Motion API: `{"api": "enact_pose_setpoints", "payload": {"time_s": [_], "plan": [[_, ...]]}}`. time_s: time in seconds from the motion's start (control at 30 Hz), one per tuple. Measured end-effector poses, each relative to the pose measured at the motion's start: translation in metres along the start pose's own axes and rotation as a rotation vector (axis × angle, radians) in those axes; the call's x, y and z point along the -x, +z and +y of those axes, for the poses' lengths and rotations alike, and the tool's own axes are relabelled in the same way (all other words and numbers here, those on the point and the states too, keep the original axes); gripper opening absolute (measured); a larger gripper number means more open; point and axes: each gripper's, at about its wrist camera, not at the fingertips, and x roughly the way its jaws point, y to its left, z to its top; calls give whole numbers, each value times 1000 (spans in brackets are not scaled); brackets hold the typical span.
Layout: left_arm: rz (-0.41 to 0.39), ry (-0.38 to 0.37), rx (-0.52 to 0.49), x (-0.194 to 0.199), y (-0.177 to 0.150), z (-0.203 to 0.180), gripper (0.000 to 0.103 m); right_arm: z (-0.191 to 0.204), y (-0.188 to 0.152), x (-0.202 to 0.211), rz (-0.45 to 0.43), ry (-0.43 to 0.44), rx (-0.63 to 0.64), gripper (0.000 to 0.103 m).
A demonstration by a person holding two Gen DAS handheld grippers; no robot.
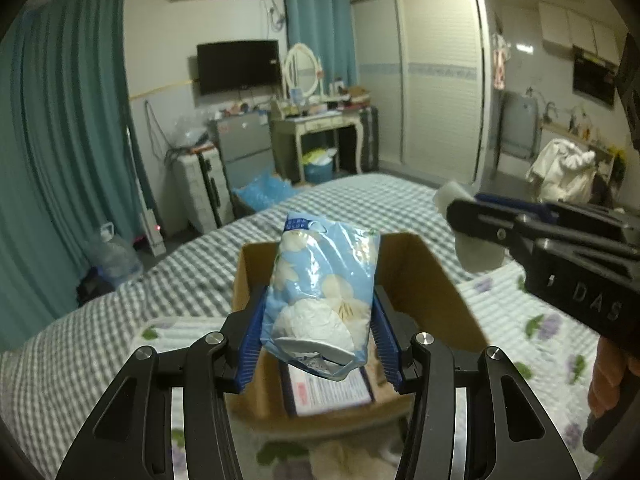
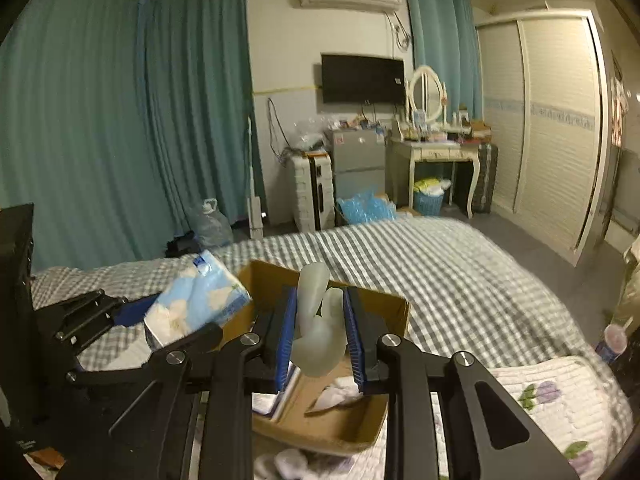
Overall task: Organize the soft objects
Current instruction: 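Carry both held items into the cardboard box and open both tools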
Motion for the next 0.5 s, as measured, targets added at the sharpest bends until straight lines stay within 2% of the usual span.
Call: {"api": "enact_pose_setpoints", "payload": {"time_s": [0.23, 0.3, 0.37, 0.4, 0.43, 0.47, 0.5], "plan": [[56, 7, -2, -52, -10, -1, 49, -30, -19, -73, 80, -4, -39, 24], [61, 8, -16, -60, -12, -4, 49, -38, -23, -86, 96, -7, -46, 28], [61, 6, -25, -62, -17, -7, 56, -46, -26, -95, 124, -2, -69, 36], [63, 1, -23, -61, -19, -8, 59, -49, -28, -96, 127, 7, -84, 36], [63, 4, -20, -59, -20, -9, 64, -52, -28, -95, 123, -1, -105, 42], [60, 10, -18, -57, -21, -10, 68, -55, -25, -95, 122, -9, -113, 55], [55, 15, -21, -54, -21, -10, 79, -56, -24, -91, 114, -16, -120, 61]]}}
